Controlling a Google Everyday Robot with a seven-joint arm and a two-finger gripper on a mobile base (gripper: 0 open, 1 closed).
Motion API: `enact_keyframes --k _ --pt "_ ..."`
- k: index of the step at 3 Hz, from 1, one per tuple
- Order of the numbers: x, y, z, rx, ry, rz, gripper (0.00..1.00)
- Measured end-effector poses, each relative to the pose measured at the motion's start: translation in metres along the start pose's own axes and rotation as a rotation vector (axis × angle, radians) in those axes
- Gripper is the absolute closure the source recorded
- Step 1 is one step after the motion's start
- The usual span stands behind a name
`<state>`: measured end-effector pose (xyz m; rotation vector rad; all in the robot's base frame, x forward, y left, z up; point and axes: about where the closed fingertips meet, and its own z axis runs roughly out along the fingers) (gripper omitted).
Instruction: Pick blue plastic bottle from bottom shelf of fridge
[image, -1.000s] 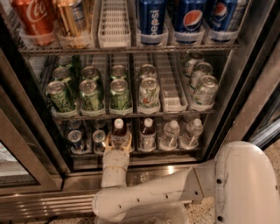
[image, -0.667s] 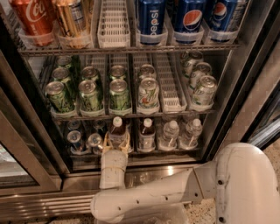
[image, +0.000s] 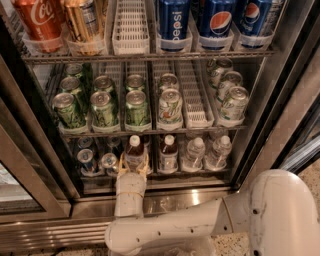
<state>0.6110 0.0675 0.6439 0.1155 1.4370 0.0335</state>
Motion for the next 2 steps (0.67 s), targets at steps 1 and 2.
enact_keyframes --k 1,2 --pt "-0.022 -0.013 -0.01 -0.06 0.021 0.011 1.0" --pt "-0.043 -0.035 -0.02 -0.148 0.027 -0.008 1.0"
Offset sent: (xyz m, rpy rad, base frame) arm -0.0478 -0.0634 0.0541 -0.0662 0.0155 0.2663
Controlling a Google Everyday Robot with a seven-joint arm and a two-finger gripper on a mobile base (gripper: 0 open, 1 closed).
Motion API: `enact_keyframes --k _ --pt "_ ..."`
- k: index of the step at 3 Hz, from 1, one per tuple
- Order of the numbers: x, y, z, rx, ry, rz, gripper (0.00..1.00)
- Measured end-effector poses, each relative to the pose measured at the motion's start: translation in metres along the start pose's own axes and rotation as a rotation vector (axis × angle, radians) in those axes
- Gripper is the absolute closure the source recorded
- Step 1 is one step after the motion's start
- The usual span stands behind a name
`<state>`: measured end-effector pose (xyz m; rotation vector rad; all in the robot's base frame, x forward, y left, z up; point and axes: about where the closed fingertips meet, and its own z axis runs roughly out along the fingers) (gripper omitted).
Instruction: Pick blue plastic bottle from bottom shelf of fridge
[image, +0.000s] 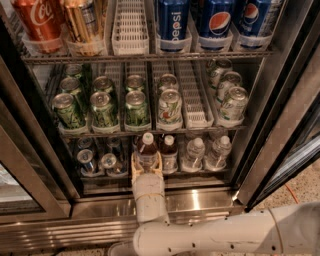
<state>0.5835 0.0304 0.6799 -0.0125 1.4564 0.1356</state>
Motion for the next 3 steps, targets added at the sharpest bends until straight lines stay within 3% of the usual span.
enact_keyframes --k 1,3 --pt "-0.007 -0.018 -0.013 -0.072 0.027 -0.018 1.0" --pt "-0.016 -0.033 -0.024 -0.149 0.046 -0.026 1.0"
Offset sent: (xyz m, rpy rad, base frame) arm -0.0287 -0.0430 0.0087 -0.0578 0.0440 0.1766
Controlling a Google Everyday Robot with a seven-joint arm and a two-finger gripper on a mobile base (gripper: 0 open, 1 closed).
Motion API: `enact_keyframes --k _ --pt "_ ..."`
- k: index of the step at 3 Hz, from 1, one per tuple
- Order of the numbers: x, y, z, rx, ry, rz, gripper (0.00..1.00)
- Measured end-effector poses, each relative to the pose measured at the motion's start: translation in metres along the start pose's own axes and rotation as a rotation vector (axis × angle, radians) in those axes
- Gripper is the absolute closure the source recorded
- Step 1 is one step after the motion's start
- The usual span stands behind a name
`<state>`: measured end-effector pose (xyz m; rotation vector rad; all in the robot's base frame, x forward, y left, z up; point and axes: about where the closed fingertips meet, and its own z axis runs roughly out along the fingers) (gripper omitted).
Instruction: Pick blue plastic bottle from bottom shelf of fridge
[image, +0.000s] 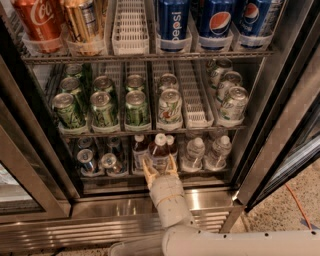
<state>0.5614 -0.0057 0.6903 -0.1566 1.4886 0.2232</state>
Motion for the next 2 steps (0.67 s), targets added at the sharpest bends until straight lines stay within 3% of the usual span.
enact_keyframes --k 2 --pt "-0.018 -0.002 -0.009 -0.033 -0.043 0.027 1.0"
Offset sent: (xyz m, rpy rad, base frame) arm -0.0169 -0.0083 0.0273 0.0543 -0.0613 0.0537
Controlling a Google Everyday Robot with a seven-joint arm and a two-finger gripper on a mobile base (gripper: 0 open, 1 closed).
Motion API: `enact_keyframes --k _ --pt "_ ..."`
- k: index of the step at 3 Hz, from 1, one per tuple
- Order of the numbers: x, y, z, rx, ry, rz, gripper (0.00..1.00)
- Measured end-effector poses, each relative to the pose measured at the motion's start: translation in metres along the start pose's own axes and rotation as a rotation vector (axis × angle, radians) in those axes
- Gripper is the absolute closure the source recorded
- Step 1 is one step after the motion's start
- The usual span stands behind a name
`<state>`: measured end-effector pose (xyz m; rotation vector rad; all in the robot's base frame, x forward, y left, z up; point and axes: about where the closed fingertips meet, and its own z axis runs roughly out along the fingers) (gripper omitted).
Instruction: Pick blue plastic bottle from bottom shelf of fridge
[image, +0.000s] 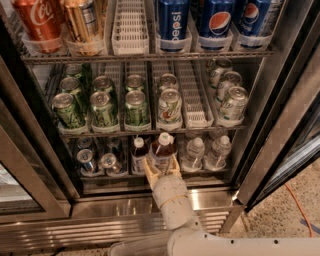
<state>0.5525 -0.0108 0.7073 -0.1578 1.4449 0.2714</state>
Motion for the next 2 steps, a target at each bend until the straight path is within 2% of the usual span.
enact_keyframes --k 2 --pt "-0.0111 -0.0007 -0.0043 -0.016 -0.029 0.01 1.0"
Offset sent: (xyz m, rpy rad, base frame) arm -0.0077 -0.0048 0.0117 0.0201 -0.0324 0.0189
